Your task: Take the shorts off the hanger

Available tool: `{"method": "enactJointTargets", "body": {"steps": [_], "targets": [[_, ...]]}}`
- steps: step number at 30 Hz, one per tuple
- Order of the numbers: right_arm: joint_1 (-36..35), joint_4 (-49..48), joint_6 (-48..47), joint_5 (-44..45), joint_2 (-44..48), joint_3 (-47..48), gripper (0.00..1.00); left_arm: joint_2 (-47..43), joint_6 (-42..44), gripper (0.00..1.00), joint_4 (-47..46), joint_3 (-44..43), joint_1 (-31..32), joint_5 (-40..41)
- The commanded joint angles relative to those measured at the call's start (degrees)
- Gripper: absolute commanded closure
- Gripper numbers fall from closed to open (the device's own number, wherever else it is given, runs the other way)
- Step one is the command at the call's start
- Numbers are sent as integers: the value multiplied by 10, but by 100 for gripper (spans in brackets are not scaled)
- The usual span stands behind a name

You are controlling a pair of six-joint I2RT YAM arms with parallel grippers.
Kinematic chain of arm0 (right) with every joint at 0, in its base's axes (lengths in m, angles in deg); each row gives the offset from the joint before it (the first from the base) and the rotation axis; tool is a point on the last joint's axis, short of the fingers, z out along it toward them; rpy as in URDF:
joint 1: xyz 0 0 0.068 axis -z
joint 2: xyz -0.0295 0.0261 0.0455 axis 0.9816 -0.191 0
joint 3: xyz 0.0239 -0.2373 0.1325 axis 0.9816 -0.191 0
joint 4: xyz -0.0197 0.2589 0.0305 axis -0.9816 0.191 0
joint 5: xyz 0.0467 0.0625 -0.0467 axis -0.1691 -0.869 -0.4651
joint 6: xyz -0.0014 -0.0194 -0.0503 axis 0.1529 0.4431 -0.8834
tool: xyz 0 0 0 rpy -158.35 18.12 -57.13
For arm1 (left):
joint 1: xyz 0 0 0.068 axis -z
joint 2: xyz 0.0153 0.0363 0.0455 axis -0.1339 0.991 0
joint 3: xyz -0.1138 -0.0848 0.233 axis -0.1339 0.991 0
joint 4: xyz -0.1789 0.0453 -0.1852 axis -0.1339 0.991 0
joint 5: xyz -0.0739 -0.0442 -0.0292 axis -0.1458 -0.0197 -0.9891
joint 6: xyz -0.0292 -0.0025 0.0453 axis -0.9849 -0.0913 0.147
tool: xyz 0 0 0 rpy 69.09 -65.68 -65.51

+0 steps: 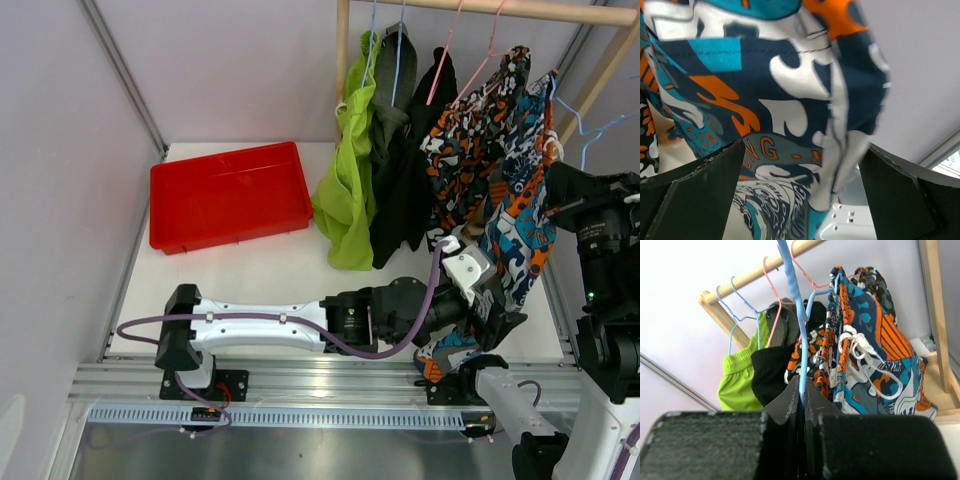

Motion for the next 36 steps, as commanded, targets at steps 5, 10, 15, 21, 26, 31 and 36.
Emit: {"method": "enactJointTargets", "body": {"steps": [5, 10, 15, 21, 26, 31, 36], "targets": [[5, -5, 23, -13, 10, 31, 100, 0, 1, 27, -98, 22, -1, -20], [6, -6, 28, -13, 19, 24, 100, -10, 6, 100, -95, 30, 3, -8], [6, -10, 8, 1, 16, 29, 100, -98, 16, 100, -80, 120, 59, 43], [6, -19, -4, 15, 0, 48, 100, -185, -16, 100, -82, 266, 190, 126], [5, -23, -3, 18, -10, 59, 100, -208, -57, 100, -74, 327, 280, 206], [6, -16, 11, 2, -3, 65, 100, -217, -83, 100, -33, 354, 288, 251], [6, 93, 9, -82, -45, 179, 100, -293, -130, 100, 30, 425, 233, 277]]}}
